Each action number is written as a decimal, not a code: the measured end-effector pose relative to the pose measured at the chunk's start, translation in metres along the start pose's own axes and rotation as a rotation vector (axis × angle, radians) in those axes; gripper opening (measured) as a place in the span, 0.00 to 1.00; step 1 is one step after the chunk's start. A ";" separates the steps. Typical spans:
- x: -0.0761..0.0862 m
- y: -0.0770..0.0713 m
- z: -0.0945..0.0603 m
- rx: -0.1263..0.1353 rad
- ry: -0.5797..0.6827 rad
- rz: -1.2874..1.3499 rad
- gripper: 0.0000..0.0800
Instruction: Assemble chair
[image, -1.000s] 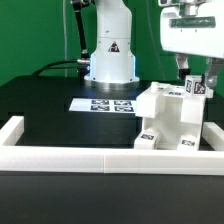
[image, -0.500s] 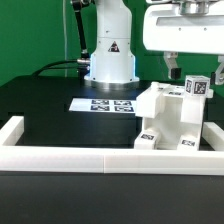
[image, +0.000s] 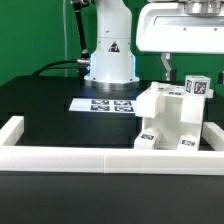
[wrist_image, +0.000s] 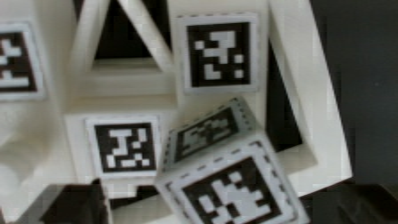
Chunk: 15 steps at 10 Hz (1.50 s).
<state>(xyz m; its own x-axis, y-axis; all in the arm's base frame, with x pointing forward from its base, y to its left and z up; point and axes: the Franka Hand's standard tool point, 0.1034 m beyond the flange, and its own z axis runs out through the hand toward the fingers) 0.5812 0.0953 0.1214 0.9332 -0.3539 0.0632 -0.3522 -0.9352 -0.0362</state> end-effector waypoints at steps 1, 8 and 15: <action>0.000 0.001 0.000 -0.005 0.002 -0.087 0.81; 0.003 0.006 0.001 -0.018 0.005 -0.288 0.36; 0.004 0.008 0.002 -0.014 0.002 0.224 0.36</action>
Offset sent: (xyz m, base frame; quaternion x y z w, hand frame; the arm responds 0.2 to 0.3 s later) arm 0.0010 -0.0023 -0.0012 -0.0069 0.0135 -0.2568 0.9664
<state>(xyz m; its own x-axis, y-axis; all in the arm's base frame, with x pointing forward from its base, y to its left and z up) 0.5827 0.0866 0.1195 0.8315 -0.5526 0.0567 -0.5515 -0.8334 -0.0354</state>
